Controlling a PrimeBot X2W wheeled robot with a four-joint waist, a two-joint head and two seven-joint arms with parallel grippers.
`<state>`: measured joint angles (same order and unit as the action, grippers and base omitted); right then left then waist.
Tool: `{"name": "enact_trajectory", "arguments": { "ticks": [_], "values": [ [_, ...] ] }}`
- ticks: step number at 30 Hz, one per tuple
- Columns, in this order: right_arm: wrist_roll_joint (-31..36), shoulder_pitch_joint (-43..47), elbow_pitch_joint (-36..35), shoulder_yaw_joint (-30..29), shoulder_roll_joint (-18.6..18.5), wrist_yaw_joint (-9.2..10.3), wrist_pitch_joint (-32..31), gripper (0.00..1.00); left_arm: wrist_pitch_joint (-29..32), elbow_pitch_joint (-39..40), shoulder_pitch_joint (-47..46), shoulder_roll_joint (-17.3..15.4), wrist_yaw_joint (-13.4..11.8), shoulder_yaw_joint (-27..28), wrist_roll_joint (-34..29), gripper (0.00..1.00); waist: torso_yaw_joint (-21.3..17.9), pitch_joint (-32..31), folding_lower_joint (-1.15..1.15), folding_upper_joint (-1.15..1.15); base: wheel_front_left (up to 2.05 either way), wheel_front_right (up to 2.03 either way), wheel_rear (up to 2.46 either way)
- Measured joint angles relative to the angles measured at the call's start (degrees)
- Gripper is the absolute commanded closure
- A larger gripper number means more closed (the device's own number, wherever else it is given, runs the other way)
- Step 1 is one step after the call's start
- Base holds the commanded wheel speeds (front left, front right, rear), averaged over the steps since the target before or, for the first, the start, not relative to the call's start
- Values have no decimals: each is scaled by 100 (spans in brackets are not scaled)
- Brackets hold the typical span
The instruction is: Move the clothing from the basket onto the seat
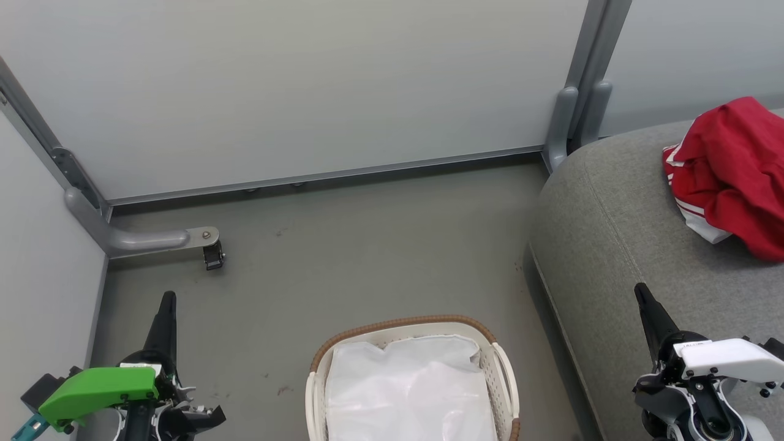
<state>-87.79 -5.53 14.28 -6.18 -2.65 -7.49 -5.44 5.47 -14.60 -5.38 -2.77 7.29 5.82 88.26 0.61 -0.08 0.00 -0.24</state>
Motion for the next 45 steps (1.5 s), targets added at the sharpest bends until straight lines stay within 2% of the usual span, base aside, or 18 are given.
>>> {"name": "enact_trajectory", "arguments": {
  "ticks": [12, 45],
  "values": [
    [-452, -41, -13, -30, -4, 0, -111, 100, 108, 53, -56, 0, 3, 71, 403, 100, -61, 25, 0, 0, 0, 0, 0],
    [-452, -43, -15, -32, -5, 0, -111, 100, 109, 54, -57, 0, 3, 73, 405, 100, -61, 25, 0, 0, 0, 0, 0]
  ]
}}
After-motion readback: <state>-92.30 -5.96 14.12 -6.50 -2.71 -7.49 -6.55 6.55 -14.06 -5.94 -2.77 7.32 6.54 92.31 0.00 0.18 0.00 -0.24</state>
